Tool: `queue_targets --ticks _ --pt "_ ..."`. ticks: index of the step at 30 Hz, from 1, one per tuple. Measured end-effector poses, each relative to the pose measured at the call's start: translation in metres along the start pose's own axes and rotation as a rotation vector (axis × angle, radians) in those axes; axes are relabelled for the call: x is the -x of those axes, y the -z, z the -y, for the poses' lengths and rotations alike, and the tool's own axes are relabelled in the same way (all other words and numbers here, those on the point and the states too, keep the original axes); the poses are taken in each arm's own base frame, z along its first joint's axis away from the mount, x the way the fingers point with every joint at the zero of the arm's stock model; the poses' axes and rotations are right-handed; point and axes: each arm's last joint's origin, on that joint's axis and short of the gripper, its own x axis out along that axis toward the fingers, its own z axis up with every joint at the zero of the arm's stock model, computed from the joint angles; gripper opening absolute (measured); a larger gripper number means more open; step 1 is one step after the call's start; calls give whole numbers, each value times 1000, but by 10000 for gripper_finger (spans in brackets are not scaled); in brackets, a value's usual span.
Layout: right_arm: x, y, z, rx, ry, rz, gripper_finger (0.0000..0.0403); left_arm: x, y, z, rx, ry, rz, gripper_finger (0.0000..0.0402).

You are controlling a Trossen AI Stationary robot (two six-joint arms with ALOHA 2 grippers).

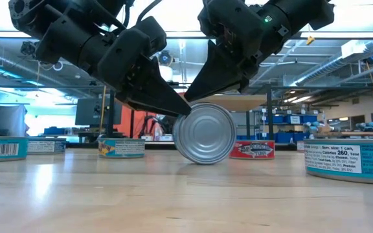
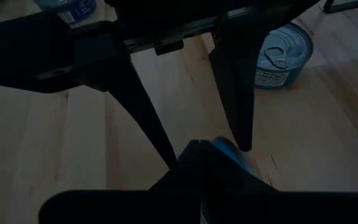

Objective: Stack canned seafood by type on shelf
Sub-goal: Put the yellow blue tuna can on the shelf

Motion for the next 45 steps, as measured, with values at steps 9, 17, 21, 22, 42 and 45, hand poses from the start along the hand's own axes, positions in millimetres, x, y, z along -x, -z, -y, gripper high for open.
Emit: queue_targets --ticks 9,17,21,22,42,45 --pt "4 -7 -2 29 -20 9 7 0 -1 0 7 0 9 262" --pt "35 -11 -13 122 122 -131 7 -1 -2 -3 10 -16 12 266" --pt "45 1 -12 113 204 -235 7 -1 -2 -3 10 -16 13 266" --pt "45 4 -12 106 217 -259 7 -1 -2 -3 10 -16 13 266" --pt "34 17 -4 86 214 -249 7 -3 -2 -2 19 14 23 266" --pt "34 15 -5 79 204 -230 7 -9 3 -1 28 10 3 266"
